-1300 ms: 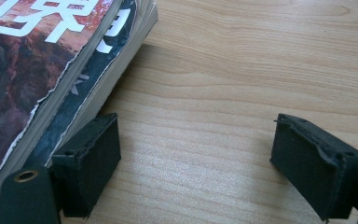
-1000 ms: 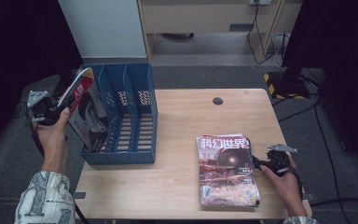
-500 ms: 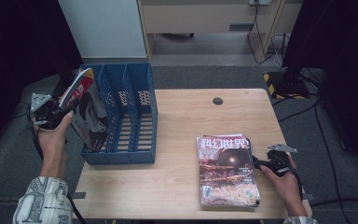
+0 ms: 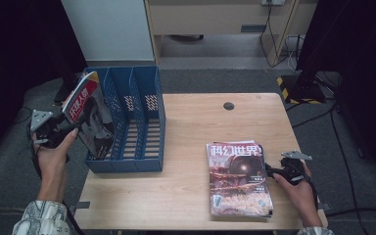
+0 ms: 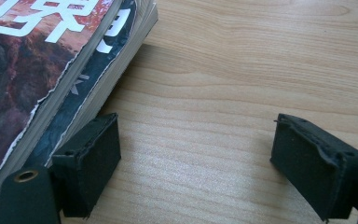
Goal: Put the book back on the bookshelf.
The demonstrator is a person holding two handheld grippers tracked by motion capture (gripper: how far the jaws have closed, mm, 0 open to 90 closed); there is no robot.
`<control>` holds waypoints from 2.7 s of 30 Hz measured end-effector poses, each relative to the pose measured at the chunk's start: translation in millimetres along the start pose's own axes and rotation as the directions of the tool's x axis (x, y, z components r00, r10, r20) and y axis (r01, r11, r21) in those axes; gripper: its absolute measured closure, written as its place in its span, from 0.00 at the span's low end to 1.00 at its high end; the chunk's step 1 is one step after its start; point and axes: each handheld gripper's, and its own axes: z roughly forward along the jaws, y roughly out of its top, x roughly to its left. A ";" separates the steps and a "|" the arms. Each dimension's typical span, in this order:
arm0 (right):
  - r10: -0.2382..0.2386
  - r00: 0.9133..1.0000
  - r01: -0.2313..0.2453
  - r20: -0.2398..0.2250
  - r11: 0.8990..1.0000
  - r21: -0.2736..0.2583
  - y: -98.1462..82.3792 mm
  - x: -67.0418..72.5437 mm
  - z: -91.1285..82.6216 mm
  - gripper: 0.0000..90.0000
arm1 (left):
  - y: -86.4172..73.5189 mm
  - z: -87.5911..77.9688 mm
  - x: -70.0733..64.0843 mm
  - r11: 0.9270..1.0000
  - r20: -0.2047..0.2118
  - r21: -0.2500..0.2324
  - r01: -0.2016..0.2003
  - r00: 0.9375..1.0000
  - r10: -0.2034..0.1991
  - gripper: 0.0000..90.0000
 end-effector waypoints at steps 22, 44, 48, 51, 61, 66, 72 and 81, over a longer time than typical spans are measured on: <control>0.001 1.000 -0.001 0.005 1.000 0.001 0.3 0.0 0.3 0.17 | -64.3 -42.4 -11.2 0.998 0.070 0.048 0.031 0.997 -0.034 0.31; -0.043 0.999 0.044 0.009 0.999 -0.032 5.6 0.3 -30.1 0.40 | -60.8 -8.9 -132.9 0.987 0.350 0.103 -0.124 0.933 0.081 0.30; -0.054 0.999 0.054 0.003 0.996 -0.075 4.2 -5.3 -47.2 0.53 | -61.7 7.6 -172.6 0.981 0.411 0.112 -0.159 0.906 0.100 0.30; -0.051 0.999 0.051 -0.003 0.994 -0.100 4.4 -8.2 -53.2 0.58 | -62.8 14.7 -188.3 0.979 0.430 0.118 -0.166 0.897 0.101 0.30; -0.085 0.992 0.070 -0.094 0.985 -0.158 9.6 3.7 -63.5 0.76 | -76.2 51.7 -265.7 0.968 0.532 0.171 -0.181 0.844 0.064 0.30; -0.111 0.982 0.085 -0.151 0.982 -0.167 11.0 15.3 -60.9 0.77 | -93.4 64.5 -295.3 0.953 0.569 0.215 -0.215 0.820 0.057 0.30; -0.135 0.963 0.106 -0.231 0.985 -0.134 12.3 35.1 -45.4 0.64 | -119.0 64.9 -321.4 0.921 0.606 0.238 -0.309 0.788 0.108 0.31; -0.123 0.951 0.106 -0.283 0.991 -0.076 11.0 43.1 -30.0 0.48 | -139.4 63.6 -340.1 0.892 0.644 0.261 -0.368 0.755 0.122 0.26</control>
